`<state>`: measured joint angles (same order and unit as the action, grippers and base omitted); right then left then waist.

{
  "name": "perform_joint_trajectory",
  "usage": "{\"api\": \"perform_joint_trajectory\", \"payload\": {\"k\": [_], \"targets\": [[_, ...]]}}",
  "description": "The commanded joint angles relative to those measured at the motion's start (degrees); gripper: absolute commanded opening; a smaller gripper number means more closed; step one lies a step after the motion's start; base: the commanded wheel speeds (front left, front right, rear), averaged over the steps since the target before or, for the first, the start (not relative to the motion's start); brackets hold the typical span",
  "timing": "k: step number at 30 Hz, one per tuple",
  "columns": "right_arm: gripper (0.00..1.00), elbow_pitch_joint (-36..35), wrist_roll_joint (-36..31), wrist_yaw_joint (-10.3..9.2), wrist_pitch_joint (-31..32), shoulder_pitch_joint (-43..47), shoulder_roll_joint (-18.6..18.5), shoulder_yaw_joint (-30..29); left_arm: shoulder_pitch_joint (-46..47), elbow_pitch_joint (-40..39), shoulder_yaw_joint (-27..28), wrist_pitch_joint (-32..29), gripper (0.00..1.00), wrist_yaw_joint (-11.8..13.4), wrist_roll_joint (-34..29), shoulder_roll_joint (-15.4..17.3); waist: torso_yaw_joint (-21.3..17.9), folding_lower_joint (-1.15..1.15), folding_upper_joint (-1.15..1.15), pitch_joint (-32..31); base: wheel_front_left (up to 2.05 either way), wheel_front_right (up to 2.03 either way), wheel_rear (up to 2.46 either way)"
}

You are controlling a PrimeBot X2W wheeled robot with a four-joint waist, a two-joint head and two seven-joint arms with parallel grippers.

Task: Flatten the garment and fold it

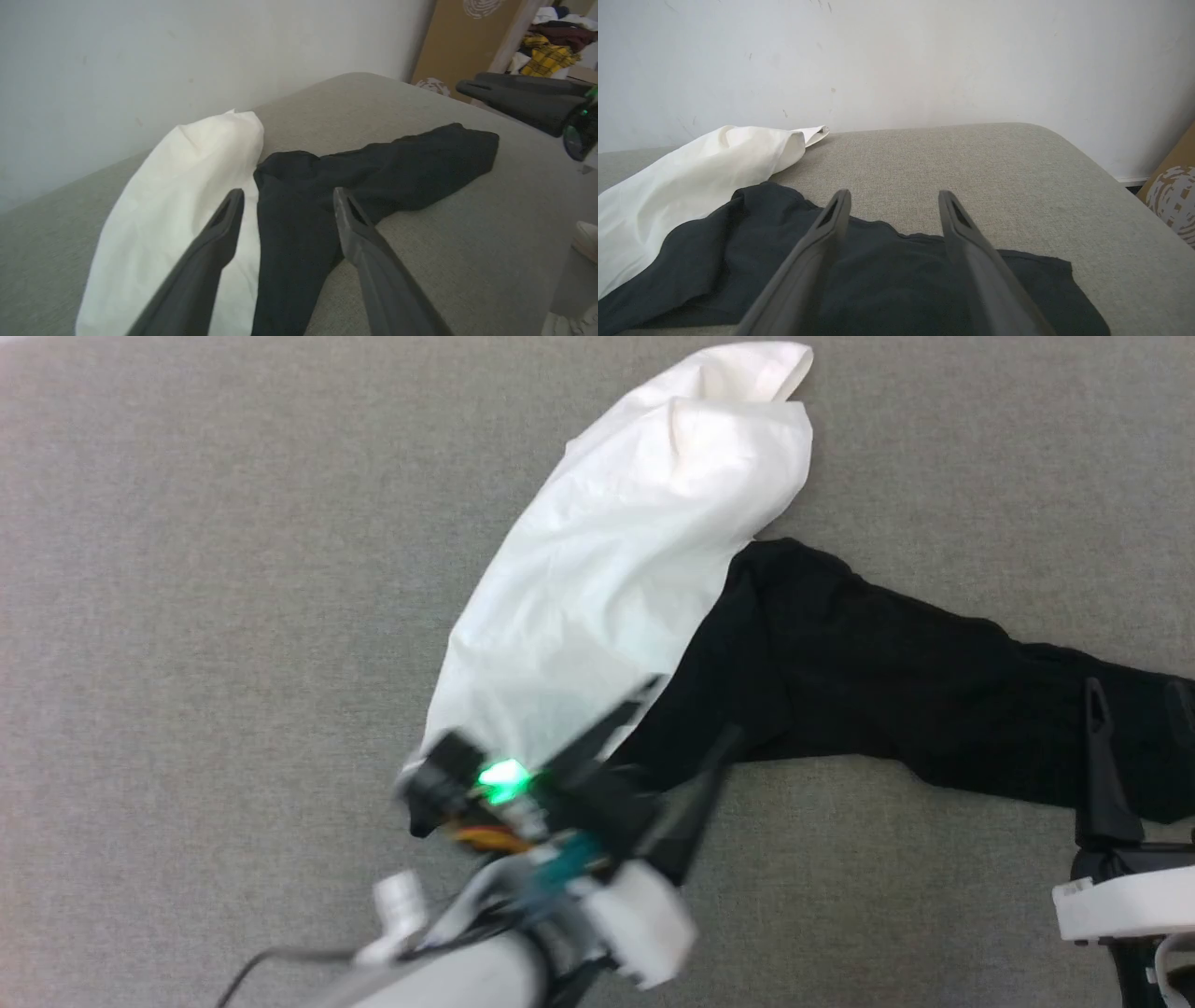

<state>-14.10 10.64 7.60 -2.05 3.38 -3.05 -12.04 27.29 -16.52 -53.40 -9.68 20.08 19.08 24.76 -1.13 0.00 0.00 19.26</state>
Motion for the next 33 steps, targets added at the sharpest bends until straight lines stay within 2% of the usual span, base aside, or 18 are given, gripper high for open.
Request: {"api": "perform_joint_trajectory", "payload": {"k": [1, 5, 10, 19, 30, 31, 32, 33], "targets": [[1.0, -0.13, 0.05, -0.11, 0.0, -0.99, 0.16, 0.32, 2.39, 3.23, -1.39, -0.43, 1.0, -1.85, -0.79, -1.53, -0.29, 0.0, 0.0, 0.63, 0.0, 0.0, 0.0], [1.0, -0.04, 0.2, -0.11, 0.03, -1.45, -0.07, 0.64, 7.67, 13.58, -5.18, -1.69, 1.0, -6.78, -1.82, -5.63, -1.19, 0.0, 0.0, 1.69, 0.0, 0.0, 0.0], [1.0, 0.17, 0.18, -0.11, -0.21, -1.46, -0.05, 0.31, 10.2, 20.09, -6.55, -1.58, 1.0, -8.98, -1.94, -7.95, -1.86, 0.0, 0.0, 2.61, 0.0, 0.0, 0.0], [1.0, 0.82, 1.08, -0.11, -0.86, -2.41, -0.48, 0.12, 12.66, 29.14, -6.66, 0.98, 1.0, -10.0, -1.2, -11.65, -2.29, 0.0, 0.0, 4.73, 0.0, 0.0, 0.0], [1.0, 2.01, 1.78, -0.11, -1.5, -3.81, -1.42, 0.07, 15.08, 35.52, -7.38, 2.42, 1.0, -11.0, -0.89, -14.53, -2.38, 0.0, 0.0, 5.95, 0.0, 0.0, 0.0], [1.0, 2.12, 1.8, -0.11, -1.56, -3.88, -1.43, 0.11, 15.16, 35.94, -7.4, 2.59, 0.96, -11.09, -0.76, -14.73, -2.4, 0.0, 0.0, 5.94, 0.0, 0.0, 0.0], [1.0, 2.24, 1.82, -0.11, -1.62, -3.93, -1.44, 0.14, 15.27, 36.25, -7.35, 2.94, 0.47, -11.14, -0.64, -14.96, -2.43, 0.0, 0.0, 5.9, 0.0, 0.0, 0.0], [1.0, 2.34, 1.85, -0.11, -1.68, -3.97, -1.46, 0.15, 15.35, 36.49, -7.18, 3.4, 0.17, -11.02, -0.51, -15.21, -2.44, 0.0, 0.0, 5.86, 0.0, 0.0, 0.0]]}}
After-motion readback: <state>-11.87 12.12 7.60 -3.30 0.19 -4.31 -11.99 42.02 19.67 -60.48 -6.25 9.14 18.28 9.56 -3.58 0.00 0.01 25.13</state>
